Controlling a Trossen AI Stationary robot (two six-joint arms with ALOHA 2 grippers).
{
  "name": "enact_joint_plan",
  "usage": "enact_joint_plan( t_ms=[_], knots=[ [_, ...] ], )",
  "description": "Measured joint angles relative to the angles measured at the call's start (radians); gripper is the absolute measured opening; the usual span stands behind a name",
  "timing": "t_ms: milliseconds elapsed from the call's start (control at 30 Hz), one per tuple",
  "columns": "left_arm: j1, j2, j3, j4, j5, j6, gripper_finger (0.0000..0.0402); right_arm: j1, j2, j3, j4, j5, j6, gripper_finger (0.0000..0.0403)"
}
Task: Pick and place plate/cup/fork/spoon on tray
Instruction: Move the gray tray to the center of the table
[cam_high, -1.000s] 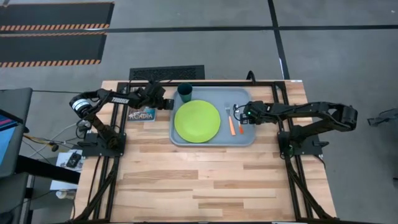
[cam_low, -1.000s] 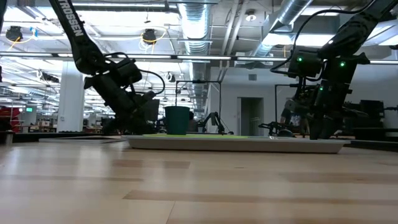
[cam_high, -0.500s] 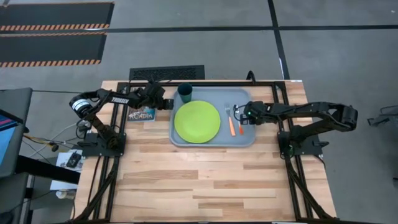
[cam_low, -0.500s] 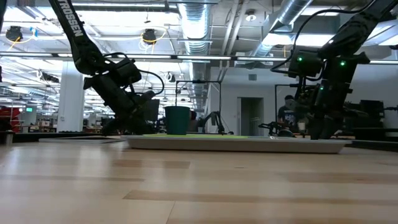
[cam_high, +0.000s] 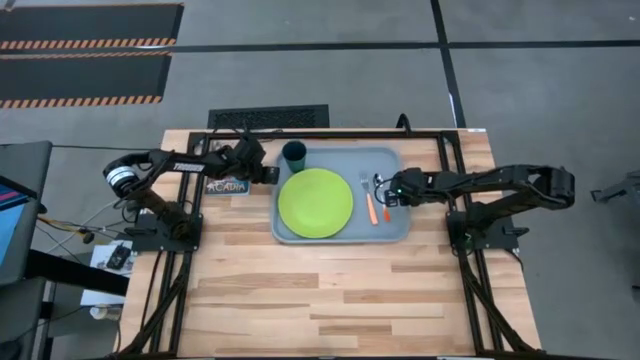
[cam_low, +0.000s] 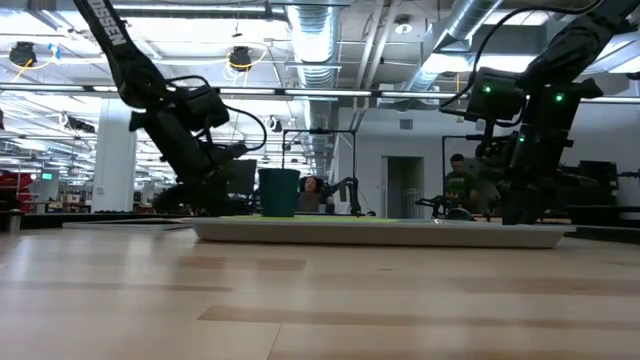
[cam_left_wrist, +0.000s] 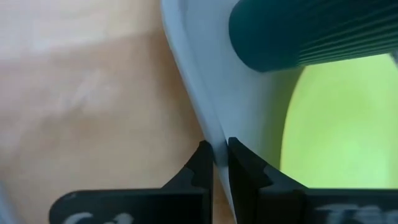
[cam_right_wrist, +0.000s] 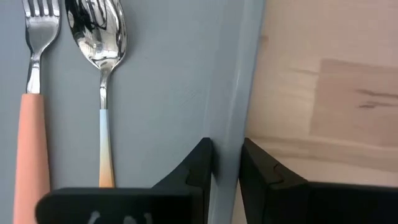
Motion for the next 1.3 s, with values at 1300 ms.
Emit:
enact_joint_plan(
  t_ms=[1300],
  knots=[
    [-0.438, -0.336, -0.238, -0.083, -0.292, -0.366, 0.0007, 0.584, 0.002, 0.010, -0.023, 0.006, 0.529, 0.0071]
  ],
)
